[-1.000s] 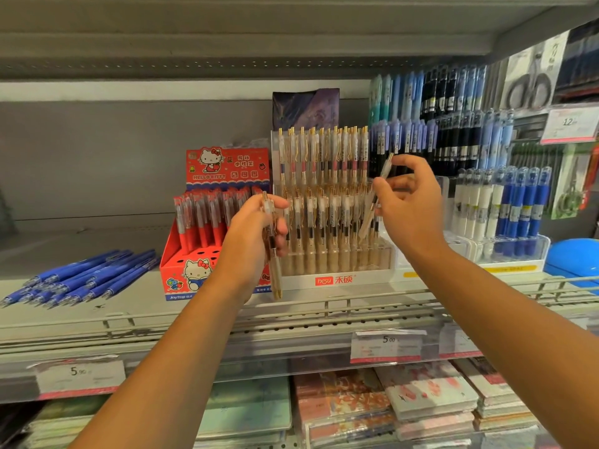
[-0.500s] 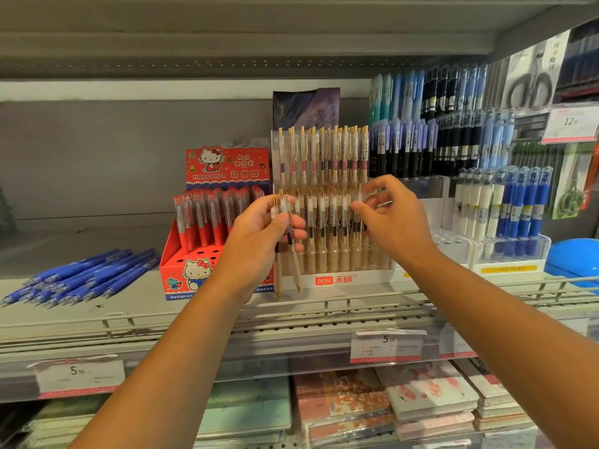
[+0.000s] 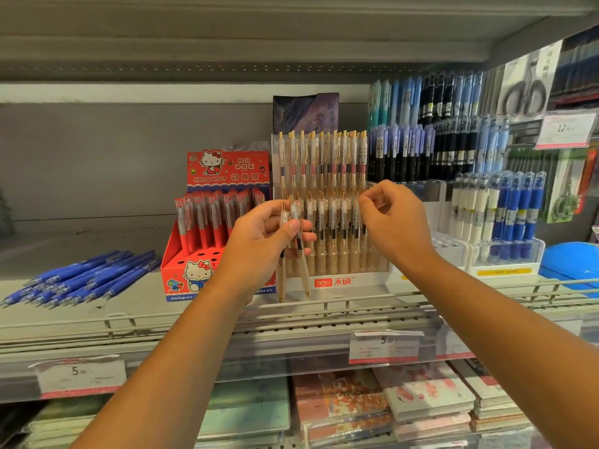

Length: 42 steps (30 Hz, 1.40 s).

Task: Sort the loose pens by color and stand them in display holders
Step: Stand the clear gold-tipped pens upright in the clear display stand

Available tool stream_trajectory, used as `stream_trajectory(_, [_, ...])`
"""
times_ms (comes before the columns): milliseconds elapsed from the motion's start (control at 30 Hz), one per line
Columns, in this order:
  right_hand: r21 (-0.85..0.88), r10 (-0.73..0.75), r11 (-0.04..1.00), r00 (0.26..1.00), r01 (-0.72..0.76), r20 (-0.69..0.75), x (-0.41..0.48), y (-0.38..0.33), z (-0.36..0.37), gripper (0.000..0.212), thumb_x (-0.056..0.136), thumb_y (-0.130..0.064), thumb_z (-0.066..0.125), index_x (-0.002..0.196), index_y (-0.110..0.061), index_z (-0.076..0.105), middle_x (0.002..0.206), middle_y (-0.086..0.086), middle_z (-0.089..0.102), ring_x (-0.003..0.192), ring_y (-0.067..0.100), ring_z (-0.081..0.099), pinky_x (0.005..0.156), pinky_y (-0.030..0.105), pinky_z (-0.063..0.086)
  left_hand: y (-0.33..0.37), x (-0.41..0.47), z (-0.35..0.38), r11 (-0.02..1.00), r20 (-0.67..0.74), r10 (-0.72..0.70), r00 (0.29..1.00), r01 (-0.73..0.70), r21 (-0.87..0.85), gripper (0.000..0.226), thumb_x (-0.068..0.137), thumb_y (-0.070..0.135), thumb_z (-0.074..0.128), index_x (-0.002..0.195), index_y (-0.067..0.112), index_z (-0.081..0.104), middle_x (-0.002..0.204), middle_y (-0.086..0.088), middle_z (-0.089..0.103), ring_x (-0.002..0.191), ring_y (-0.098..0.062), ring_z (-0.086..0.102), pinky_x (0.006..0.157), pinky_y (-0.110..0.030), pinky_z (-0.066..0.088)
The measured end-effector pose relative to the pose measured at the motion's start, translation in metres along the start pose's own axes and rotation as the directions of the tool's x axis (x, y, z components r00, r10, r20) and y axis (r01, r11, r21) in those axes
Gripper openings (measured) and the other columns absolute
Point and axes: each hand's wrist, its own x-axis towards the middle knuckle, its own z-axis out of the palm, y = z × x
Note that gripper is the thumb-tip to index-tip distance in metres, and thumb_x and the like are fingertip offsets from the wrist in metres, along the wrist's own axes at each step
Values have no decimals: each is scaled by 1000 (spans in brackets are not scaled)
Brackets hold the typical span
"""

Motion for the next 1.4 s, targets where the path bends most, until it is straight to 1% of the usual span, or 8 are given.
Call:
stream_trajectory(167, [113,-99,988,993,106,-69,-5,-21,-2,16,90,-17,63,104,-20,56,100,-2,54,69,6,51,65,21,47,-1,1,0,1000,0,10,1000,-10,2,23,98,6,54,119,14,61,100,-6,76,94,-22,73,73,-38,62])
stream_trajectory(300, [261,-186,959,943,112,278,-15,-46,4,27,87,-18,71,111,-20,58,97,-1,59,77,15,60,67,25,56,-1,1,0,998,0,57,998,-57,30,24,97,6,57,119,14,62,101,-4,76,94,-20,73,79,-33,60])
stream_trajectory(400, [287,-237,952,856,109,459,-22,-54,12,47,81,-19,78,122,-23,56,97,-1,59,69,4,59,64,17,53,-1,1,-1,996,-3,84,996,-83,43,24,97,4,58,116,17,63,97,-2,77,92,-18,73,76,-28,59])
stream_trajectory(600, [288,-188,955,896,72,401,-20,-55,14,43,78,-14,81,113,-25,59,92,-1,63,67,11,58,66,23,57,0,0,-2,995,2,85,996,-85,47,22,96,9,59,113,22,64,95,0,77,88,-15,74,63,-17,54])
stream_trajectory(800, [333,-142,943,929,22,340,-15,-45,10,30,81,-1,74,107,-13,66,98,-2,69,88,9,66,77,24,57,-1,1,-2,999,46,41,998,-41,-14,29,90,27,62,119,22,62,106,0,76,101,-19,72,79,-34,60])
stream_trajectory(967, [550,-44,822,946,-148,321,-9,-34,3,17,86,1,69,97,-12,66,91,1,76,90,14,72,75,29,60,-3,2,-1,995,27,41,999,-39,-92,20,97,10,55,115,15,61,103,-7,76,101,-24,72,77,-37,61])
stream_trajectory(1167, [576,62,805,985,-144,161,10,-15,-17,28,87,-7,72,110,-16,60,81,4,74,79,20,74,64,29,60,-4,3,-3,995,-52,86,995,-83,49,20,99,4,53,110,18,62,81,1,73,65,-12,63,63,-25,55])
stream_trajectory(1400, [478,142,869,990,-129,8,20,5,-24,37,89,-12,70,120,-24,54,97,11,67,82,22,72,57,33,60,-6,6,-4,1000,-82,-19,996,19,5,25,91,13,48,102,24,67,80,1,69,64,-15,56,62,-34,47])
